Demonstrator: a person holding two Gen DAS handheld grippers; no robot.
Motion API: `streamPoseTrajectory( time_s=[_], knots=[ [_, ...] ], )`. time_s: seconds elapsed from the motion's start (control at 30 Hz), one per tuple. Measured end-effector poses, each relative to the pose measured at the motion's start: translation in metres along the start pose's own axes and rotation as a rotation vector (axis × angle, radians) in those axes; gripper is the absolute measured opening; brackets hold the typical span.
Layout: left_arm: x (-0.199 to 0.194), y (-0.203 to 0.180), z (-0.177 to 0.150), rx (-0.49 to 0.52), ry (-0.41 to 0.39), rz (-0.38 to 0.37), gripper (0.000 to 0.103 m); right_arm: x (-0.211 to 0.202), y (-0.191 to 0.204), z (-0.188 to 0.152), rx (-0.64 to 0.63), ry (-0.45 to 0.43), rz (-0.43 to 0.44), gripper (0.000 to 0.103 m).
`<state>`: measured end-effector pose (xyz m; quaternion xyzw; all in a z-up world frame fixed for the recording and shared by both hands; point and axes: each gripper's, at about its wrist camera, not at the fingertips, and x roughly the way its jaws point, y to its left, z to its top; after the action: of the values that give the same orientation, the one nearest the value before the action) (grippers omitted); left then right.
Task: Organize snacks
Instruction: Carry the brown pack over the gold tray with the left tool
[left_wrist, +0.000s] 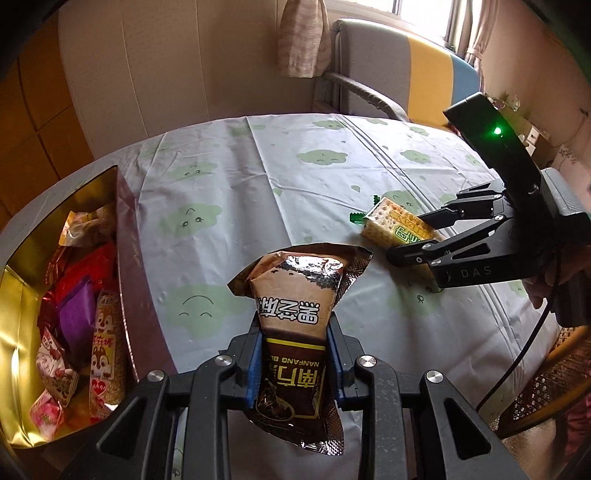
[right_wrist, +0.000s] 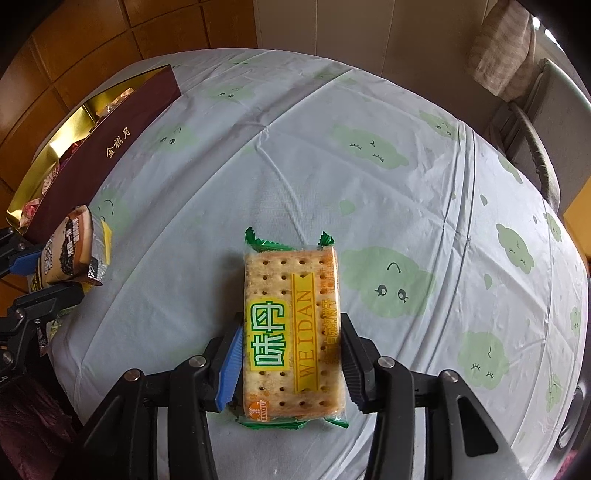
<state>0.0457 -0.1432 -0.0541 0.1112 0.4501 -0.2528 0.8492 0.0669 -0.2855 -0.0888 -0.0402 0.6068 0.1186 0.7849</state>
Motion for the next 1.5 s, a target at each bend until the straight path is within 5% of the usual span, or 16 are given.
streamPoseTrajectory(
  time_s=[0.67,0.93,1.13,1.5],
  knots=[
    [-0.029,0.003,0.006,-0.03,-0.053,-0.026,0.03,0.0,0.009,-0.004,-0.046,-0.017,-0.026,0.047],
    [-0.054,0.043,0.009,-0.118,-0.111,0.014,0.03,-0.002,0.011,-0.006,-0.054,-0.029,-0.033,0.047],
    [-0.08,0.111,-0.003,-0.278,-0.149,0.105,0.03,-0.003,0.011,-0.005,-0.061,-0.028,-0.037,0.047],
    [-0.108,0.23,-0.075,-0.696,-0.123,0.237,0.03,-0.003,0.013,-0.006,-0.075,-0.03,-0.049,0.047]
  ],
)
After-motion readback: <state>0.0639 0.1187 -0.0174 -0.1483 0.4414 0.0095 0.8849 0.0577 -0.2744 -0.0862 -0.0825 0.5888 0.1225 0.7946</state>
